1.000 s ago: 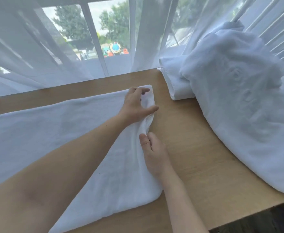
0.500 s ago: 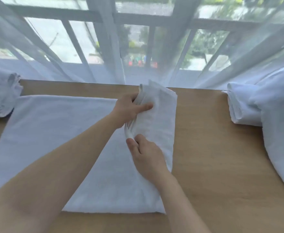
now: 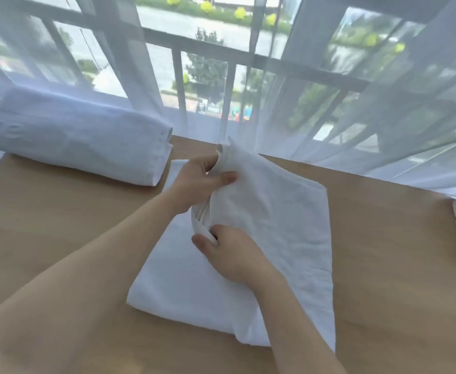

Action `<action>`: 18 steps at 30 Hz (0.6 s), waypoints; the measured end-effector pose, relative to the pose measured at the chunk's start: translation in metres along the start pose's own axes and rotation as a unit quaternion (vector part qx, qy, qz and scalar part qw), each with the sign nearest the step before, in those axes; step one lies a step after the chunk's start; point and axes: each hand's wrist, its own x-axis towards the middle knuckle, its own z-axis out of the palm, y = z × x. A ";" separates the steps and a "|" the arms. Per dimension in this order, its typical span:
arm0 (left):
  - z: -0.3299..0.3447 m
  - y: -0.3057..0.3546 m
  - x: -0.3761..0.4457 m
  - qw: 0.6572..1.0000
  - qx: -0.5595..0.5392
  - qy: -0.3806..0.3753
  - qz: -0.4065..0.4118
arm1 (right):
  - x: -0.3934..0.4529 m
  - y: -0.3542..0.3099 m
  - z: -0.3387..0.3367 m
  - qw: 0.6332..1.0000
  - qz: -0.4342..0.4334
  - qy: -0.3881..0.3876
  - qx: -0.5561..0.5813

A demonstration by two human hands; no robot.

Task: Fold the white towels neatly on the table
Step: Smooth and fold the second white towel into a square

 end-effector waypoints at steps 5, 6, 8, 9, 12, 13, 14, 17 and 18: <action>-0.064 -0.019 -0.007 0.997 0.037 0.065 -0.020 | 0.034 -0.052 0.042 1.000 0.019 -0.016 -0.003; -0.073 -0.029 -0.005 0.995 0.053 0.080 -0.021 | 0.041 -0.058 0.051 0.999 0.029 -0.013 -0.015; -0.083 -0.046 -0.002 0.992 0.067 0.097 -0.037 | 0.052 -0.065 0.069 0.998 0.059 0.000 -0.034; -0.086 -0.054 -0.001 0.990 0.082 0.098 -0.053 | 0.056 -0.067 0.078 0.996 0.074 0.006 -0.039; -0.088 -0.072 0.002 0.982 0.134 0.101 -0.082 | 0.062 -0.069 0.096 0.993 0.102 0.038 -0.036; -0.087 -0.075 0.000 0.982 0.126 0.113 -0.079 | 0.061 -0.069 0.099 0.993 0.102 0.050 -0.024; -0.085 -0.076 -0.003 0.983 0.118 0.127 -0.065 | 0.061 -0.068 0.101 0.994 0.097 0.058 -0.007; -0.079 -0.080 -0.013 0.974 0.151 0.168 0.001 | 0.055 -0.060 0.097 0.990 0.089 0.047 0.100; -0.077 -0.082 -0.016 0.970 0.165 0.176 0.011 | 0.052 -0.055 0.094 0.980 0.094 0.041 0.170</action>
